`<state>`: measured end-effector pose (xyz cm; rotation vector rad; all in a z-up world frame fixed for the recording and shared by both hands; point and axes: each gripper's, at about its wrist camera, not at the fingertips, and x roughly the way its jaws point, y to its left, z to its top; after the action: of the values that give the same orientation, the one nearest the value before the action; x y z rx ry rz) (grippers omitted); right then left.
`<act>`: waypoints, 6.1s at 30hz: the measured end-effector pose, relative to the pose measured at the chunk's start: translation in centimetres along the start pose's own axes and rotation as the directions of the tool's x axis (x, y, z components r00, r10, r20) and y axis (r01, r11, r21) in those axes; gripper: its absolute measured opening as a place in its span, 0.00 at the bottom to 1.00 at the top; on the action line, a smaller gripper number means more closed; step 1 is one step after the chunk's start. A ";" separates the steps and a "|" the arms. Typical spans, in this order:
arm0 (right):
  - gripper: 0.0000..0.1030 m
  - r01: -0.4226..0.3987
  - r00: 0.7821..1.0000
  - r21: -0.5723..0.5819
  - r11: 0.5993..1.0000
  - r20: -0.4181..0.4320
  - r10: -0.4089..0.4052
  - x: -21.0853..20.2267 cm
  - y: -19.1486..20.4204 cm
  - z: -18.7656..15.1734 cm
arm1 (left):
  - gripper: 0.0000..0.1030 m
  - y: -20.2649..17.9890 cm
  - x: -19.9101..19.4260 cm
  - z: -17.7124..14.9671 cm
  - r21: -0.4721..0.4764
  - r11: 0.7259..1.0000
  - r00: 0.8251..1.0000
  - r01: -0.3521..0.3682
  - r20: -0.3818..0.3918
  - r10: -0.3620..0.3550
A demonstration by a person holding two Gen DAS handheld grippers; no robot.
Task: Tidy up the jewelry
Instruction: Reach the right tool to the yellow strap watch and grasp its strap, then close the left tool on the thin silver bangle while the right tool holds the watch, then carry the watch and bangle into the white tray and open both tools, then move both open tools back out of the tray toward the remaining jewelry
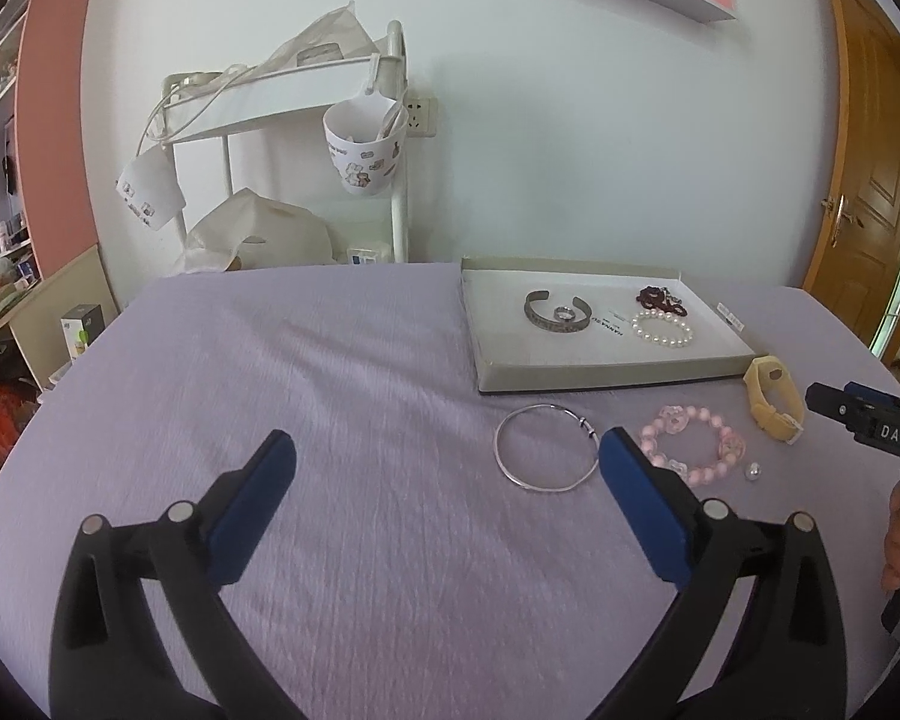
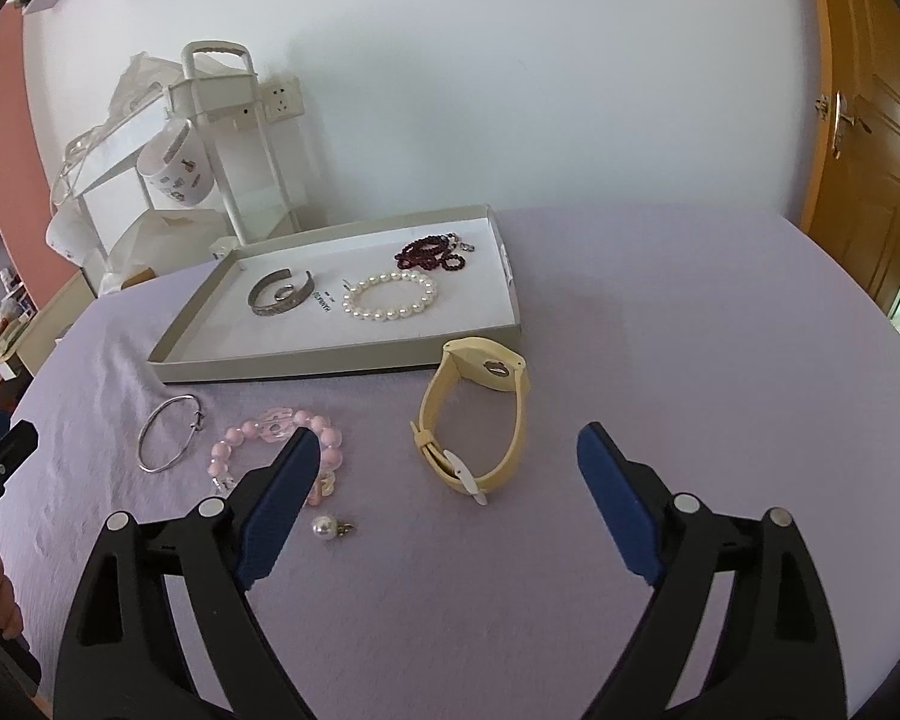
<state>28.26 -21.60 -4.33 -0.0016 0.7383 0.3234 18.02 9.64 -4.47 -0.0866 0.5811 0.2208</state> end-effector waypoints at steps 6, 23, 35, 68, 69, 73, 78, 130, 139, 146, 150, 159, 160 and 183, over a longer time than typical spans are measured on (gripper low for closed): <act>0.87 0.014 1.000 0.005 1.000 -0.004 -0.014 0.7 -0.2 -0.2 | 0.98 -0.1 0.5 -0.1 -0.005 1.000 1.000 0.014 -0.007 -0.014; 0.87 0.098 0.991 0.046 0.994 -0.093 -0.094 5.6 -0.6 1.2 | 0.98 -0.3 1.9 0.0 -0.011 0.999 0.999 0.041 -0.027 -0.041; 0.70 0.121 0.981 0.029 0.992 -0.157 -0.115 7.6 -0.1 1.5 | 0.98 -0.3 2.9 -0.1 -0.015 0.998 0.997 0.058 -0.052 -0.059; 0.33 0.006 0.993 0.103 0.995 -0.119 0.006 5.2 -1.0 2.3 | 0.85 -6.5 12.4 0.6 0.072 0.997 0.944 0.016 -0.331 0.008; 0.33 0.003 0.993 0.104 0.995 -0.116 0.009 5.2 -0.9 2.4 | 0.84 -6.6 12.6 0.7 0.066 0.998 0.943 0.018 -0.334 0.005; 0.33 -0.006 0.993 0.105 0.994 -0.113 0.018 5.0 -0.9 2.4 | 0.79 -6.6 12.4 0.7 0.053 0.998 0.944 0.026 -0.331 -0.007; 0.33 -0.016 0.994 0.109 0.994 -0.108 0.027 4.6 -0.9 2.4 | 0.68 -7.1 12.1 0.7 0.063 0.998 0.947 0.028 -0.322 -0.006; 0.33 -0.107 0.994 0.045 0.993 0.026 0.105 4.9 1.9 9.7 | 0.67 -5.7 7.9 9.8 0.000 0.998 0.997 0.070 -0.037 -0.070; 0.34 -0.125 0.992 0.051 0.991 -0.007 0.126 10.0 2.1 10.7 | 0.67 -5.3 11.6 11.6 -0.024 0.997 0.997 0.072 -0.025 -0.072; 0.45 -0.113 0.991 0.035 0.993 -0.066 0.115 13.2 2.3 10.2 | 0.67 -5.6 14.5 11.6 -0.036 0.996 0.996 0.077 -0.049 -0.079; 0.58 -0.114 0.990 0.013 0.993 -0.079 0.115 13.7 2.5 9.8 | 0.67 -6.1 15.5 11.2 -0.033 0.996 0.994 0.084 -0.064 -0.086; 0.63 -0.074 0.996 -0.010 0.997 -0.050 0.073 12.0 0.5 9.6 | 0.67 -7.8 17.6 10.4 -0.025 0.994 0.989 0.106 -0.098 -0.108; 0.63 -0.068 0.997 -0.006 0.998 -0.048 0.067 11.9 0.2 9.6 | 0.67 -8.0 18.0 10.4 -0.027 0.994 0.988 0.107 -0.107 -0.110; 0.63 -0.131 0.991 0.031 0.991 -0.027 0.132 5.5 -1.7 5.9 | 0.81 -5.8 14.9 8.8 -0.077 0.995 0.986 0.061 -0.153 -0.072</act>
<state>36.47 -20.95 -3.74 0.0699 0.7737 0.4390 36.22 7.93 -5.29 -0.1937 0.7249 0.1708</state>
